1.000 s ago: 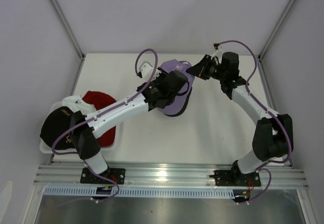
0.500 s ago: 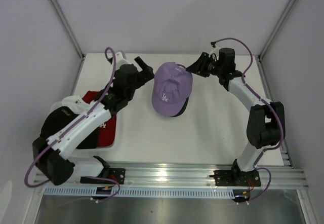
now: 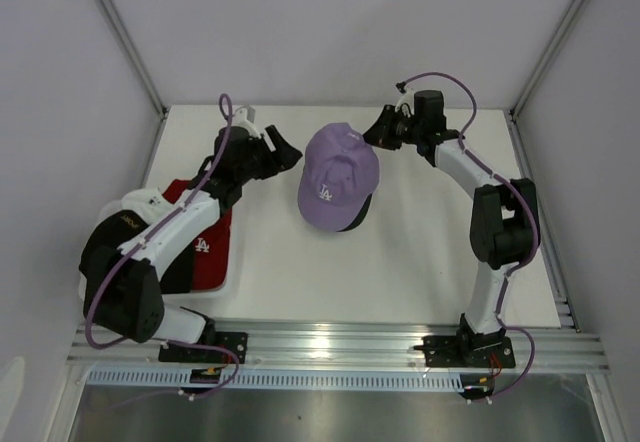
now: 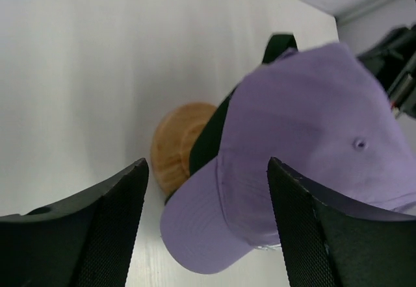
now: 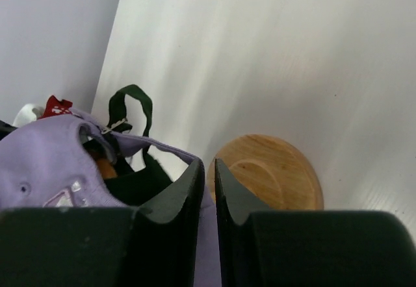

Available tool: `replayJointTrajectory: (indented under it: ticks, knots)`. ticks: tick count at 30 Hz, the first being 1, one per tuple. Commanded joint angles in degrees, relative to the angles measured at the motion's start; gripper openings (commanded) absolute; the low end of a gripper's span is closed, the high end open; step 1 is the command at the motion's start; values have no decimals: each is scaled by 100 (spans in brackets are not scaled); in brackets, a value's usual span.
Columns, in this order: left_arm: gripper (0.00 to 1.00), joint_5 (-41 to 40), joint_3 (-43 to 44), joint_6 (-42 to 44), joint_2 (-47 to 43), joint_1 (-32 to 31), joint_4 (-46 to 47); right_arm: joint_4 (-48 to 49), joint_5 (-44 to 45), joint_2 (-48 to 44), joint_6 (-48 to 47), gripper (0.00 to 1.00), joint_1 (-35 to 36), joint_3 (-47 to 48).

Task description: Stack the hats

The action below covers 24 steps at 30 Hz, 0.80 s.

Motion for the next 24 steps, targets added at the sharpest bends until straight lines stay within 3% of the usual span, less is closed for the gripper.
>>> replayJointTrajectory:
  ticks: [1, 10, 16, 21, 24]
  knots:
    - [75, 1235, -245, -38, 272, -20, 673, -464, 92, 292, -355, 17, 37, 473]
    - [79, 2017, -1696, 128, -270, -38, 1332, -877, 207, 608, -540, 18, 63, 1061]
    - [89, 2712, -2575, 278, -500, -47, 2440, -983, 224, 837, -549, 16, 81, 1272]
    - [91, 2801, -2962, 67, -96, -47, 3693, -1036, 312, 855, -601, 15, 125, 1247]
    - [89, 2862, -3182, -12, 211, -47, 4547, -1035, 347, 960, -707, 20, 160, 1291]
